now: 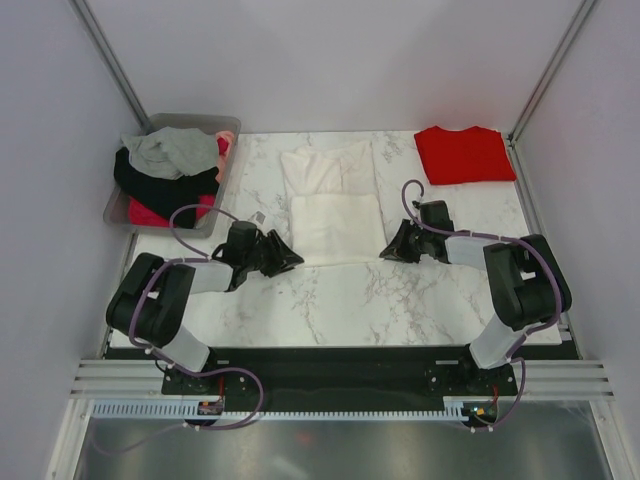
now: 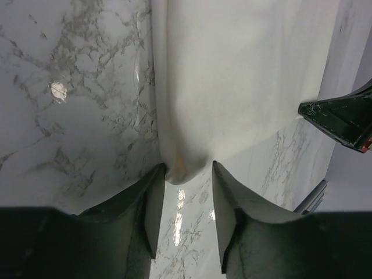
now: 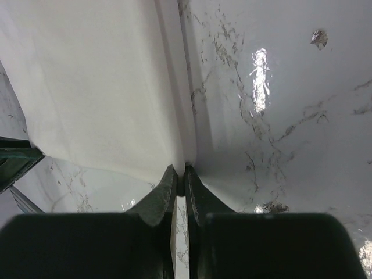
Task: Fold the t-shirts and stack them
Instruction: Fold the tshirt
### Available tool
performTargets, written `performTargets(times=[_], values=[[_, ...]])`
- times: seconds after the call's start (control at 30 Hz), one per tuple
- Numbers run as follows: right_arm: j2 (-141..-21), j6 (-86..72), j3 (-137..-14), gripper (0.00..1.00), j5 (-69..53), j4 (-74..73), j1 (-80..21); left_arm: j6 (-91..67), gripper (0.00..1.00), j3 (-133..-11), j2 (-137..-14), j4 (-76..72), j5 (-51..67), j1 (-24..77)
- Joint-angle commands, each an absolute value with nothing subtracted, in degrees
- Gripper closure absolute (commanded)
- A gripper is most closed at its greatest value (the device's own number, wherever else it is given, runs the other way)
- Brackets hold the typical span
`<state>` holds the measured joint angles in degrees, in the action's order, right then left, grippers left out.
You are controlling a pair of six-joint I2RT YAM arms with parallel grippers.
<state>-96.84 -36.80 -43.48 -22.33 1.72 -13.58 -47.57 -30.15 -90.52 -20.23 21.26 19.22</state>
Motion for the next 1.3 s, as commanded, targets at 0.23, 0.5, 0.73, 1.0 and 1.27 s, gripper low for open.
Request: performTargets(times=[0.23, 0.5, 0.73, 1.0, 1.27], values=[[-99.7, -35.5, -39.8, 1.00, -21.4, 1.4, -13.5, -48.7, 0.88, -29.4, -92.6, -16.7, 16.3, 20.5], [-94.0, -35.3, -37.1, 1.00, -22.1, 0.1, -13.5, -48.1, 0.98, -31.3, -86.6, -9.3, 14.8, 21.4], [-75.5, -36.0, -33.8, 1.00, -22.0, -12.8, -13.6, -49.1, 0.98, -29.6, -66.4, 7.7, 11.6, 28.4], [-42.1, -39.7, -33.2, 1.00, -21.8, -38.5, -14.6, -57.1, 0.98, -30.7, -33.9, 35.4, 8.8, 38.2], [-36.9, -42.8, -41.6, 1.00, -22.4, -45.6, -15.1, -58.2, 0.98, -39.3, -31.8, 43.2, 8.6, 38.9]])
